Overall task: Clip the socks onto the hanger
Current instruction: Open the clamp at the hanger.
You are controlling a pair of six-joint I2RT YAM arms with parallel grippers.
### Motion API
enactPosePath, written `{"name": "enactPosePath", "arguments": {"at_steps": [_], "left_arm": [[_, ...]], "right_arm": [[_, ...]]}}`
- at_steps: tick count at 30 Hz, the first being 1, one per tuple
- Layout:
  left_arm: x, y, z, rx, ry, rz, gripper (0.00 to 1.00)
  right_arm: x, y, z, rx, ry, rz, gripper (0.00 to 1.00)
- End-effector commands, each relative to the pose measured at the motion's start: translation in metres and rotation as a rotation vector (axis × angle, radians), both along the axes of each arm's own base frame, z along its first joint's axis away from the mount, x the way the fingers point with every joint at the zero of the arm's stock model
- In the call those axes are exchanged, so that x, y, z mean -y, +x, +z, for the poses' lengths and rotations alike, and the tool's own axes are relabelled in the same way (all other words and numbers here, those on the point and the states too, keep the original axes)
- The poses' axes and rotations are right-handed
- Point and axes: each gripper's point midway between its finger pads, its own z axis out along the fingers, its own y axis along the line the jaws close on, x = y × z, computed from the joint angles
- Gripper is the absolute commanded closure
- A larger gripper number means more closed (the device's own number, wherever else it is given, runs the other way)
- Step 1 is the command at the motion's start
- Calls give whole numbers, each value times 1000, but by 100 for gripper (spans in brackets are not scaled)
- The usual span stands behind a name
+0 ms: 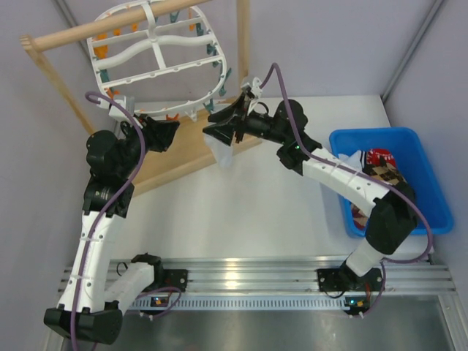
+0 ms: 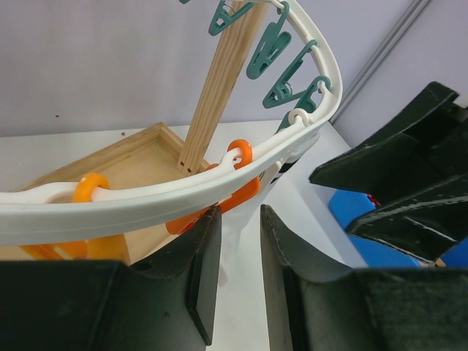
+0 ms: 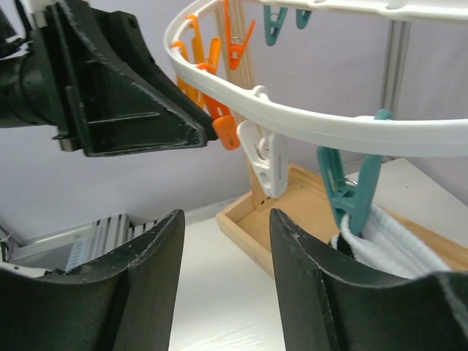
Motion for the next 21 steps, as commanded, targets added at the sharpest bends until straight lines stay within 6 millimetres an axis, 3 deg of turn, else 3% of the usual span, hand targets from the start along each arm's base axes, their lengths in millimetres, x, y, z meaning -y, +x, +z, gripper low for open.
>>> {"name": "enactPosePath", "arguments": {"at_steps": [1,5,21], "left_arm": [[1,-3,20,64,3,-12,67],[1,-2,19,60,6,-11,67],[1,-1,17,46,15,-13,67]], "right_arm": [[-12,5,23,108,61,10,50],[-20,14,16,116,62,5,44],[-38,19,19,116,129,35,43]]}}
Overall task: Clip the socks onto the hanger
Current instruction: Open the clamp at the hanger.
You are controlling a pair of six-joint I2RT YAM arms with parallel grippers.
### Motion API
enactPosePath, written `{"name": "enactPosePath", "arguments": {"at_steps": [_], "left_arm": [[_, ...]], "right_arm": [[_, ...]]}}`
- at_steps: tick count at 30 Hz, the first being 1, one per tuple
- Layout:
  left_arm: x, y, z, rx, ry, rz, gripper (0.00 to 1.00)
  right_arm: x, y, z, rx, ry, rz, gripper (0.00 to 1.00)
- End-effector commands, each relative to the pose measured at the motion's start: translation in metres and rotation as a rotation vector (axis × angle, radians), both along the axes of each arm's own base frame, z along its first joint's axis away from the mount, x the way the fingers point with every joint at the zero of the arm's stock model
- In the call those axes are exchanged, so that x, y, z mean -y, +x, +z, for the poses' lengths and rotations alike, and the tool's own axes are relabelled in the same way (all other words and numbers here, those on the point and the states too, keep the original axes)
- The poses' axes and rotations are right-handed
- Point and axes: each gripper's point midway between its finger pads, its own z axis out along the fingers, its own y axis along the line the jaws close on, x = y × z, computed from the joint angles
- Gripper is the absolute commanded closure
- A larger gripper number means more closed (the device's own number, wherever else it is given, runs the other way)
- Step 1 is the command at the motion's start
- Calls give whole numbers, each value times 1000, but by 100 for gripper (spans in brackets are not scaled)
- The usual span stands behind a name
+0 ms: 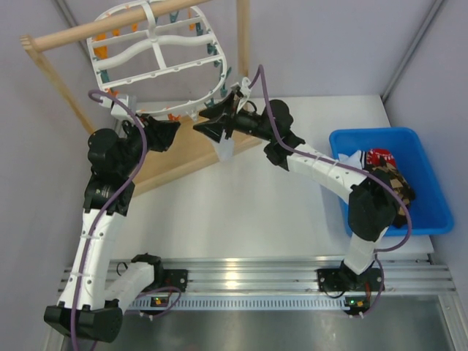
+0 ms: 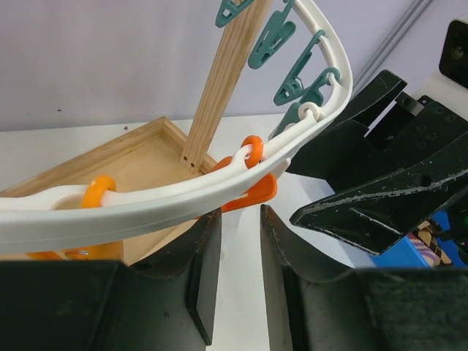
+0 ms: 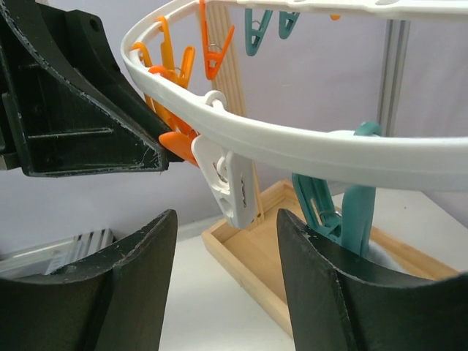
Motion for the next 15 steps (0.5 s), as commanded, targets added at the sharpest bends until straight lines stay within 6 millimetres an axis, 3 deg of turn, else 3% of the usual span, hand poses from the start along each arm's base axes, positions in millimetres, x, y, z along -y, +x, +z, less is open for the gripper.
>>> {"name": "enactPosePath", "arguments": {"at_steps": [1,10,15], "left_arm": [[1,-5,22,63,-1,-15,67],[6,-17,23,19,-26,-49,66],[14,-31,27,5,-42,-102,64]], "right_arm": [[-10,-9,37,97,96,31,43],[-20,-2,35,96,122,38,44],[-19,-6,42,114,137,29,54]]}}
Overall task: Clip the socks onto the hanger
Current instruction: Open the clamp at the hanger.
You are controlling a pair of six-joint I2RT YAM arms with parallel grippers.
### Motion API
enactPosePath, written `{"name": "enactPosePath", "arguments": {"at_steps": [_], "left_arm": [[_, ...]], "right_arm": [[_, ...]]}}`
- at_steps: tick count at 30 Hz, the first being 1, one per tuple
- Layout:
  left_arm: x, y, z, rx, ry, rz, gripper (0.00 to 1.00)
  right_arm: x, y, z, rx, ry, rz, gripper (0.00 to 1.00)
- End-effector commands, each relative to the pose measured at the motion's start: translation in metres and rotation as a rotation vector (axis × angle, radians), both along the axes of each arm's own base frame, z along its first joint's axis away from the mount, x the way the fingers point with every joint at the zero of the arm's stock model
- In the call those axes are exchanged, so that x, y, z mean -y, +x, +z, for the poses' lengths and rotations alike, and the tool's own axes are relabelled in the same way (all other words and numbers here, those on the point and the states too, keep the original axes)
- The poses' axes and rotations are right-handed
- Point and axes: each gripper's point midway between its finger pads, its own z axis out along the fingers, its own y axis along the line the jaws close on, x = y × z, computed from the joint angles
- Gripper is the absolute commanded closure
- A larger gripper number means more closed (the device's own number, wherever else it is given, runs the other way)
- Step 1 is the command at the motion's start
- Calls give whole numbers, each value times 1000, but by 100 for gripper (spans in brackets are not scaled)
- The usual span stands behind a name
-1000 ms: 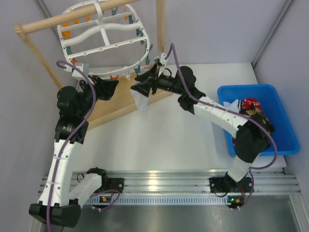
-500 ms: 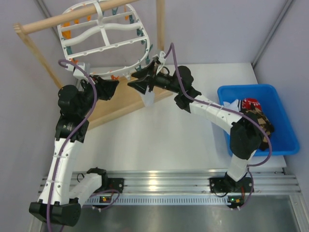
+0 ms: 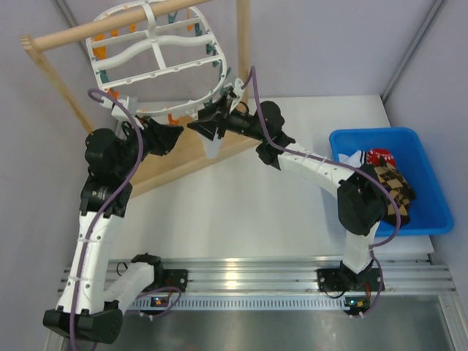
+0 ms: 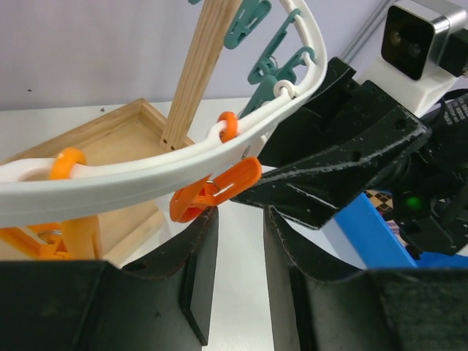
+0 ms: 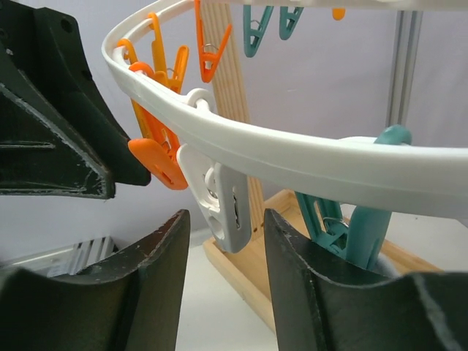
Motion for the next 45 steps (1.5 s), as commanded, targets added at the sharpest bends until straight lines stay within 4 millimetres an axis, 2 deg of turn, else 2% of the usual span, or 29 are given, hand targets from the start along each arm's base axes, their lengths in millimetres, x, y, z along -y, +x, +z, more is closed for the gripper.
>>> {"name": "enactPosePath", "arguments": {"at_steps": [1,8,13,23,31,45], "left_arm": [[6,-18,31,57,-29,-48,64],[6,-18,48,56,-62,-46,66],[9,-11,47,35,-86,-53,68],[9,0,55,46,-122,-43,67],[11,2,60,63,-153,-49,63],[5,22,45,53,-114,30,64]], "right_arm": [[2,-14,51,123,111,0,56],[6,-15,55,160,101,-48,77],[9,-20,56,182,83,-84,86],[9,-25,57,217,42,-162,92],[6,-25,50,232,-8,-208,100],[4,-32,47,214,-26,-221,100]]}}
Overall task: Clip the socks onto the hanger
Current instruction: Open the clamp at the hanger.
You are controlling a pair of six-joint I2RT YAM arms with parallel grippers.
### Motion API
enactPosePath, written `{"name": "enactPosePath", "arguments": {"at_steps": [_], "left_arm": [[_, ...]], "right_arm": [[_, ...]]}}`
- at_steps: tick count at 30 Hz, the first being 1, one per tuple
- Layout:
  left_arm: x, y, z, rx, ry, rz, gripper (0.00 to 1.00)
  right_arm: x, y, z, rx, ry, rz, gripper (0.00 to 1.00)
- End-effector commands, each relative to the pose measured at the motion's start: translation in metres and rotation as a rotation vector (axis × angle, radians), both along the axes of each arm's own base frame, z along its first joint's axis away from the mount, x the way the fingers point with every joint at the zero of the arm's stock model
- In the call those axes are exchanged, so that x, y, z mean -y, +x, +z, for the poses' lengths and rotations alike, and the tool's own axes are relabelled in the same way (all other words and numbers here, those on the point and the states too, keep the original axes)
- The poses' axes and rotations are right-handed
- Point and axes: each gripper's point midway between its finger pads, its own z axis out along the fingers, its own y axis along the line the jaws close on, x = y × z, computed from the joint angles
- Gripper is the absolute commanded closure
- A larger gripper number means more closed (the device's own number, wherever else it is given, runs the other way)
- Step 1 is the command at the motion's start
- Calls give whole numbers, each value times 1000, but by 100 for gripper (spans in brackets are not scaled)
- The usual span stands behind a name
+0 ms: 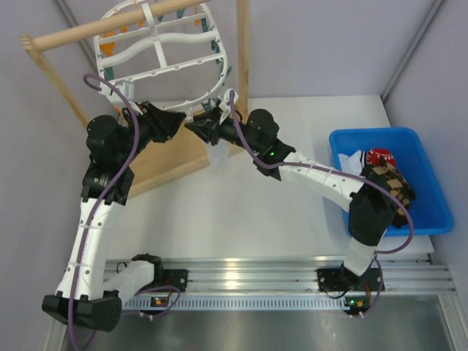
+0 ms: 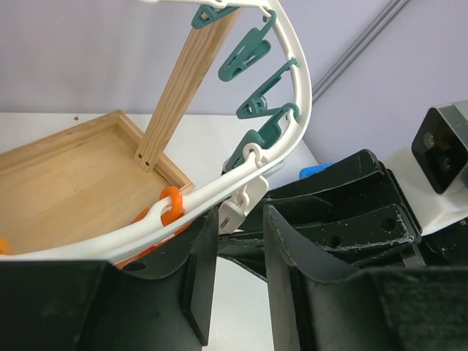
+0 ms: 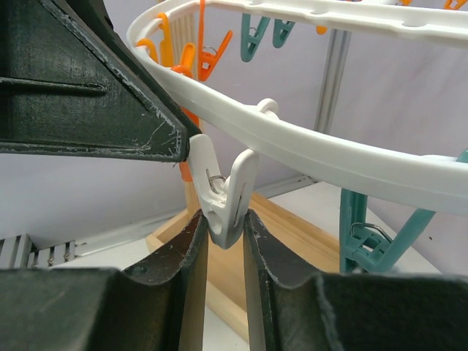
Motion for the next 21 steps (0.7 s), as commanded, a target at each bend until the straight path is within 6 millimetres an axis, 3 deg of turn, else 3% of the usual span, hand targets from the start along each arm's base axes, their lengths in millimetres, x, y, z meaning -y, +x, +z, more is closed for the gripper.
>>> {"name": "enactPosePath", "arguments": {"at_steps": [1,7,14,21], "left_arm": [[-5,6,18,87,16,45,64],[-8,13,10,60,28,68,72],[-7,12,7,65,52,57,84],[-6,12,5,62,67,45,91]], "right_arm": [[8,-21,41,64,66,12,100],[6,-28,40,66,63,41,100],[9,-35,39,42,83,133,72],[11,-29,44,38,107,180,59]]}}
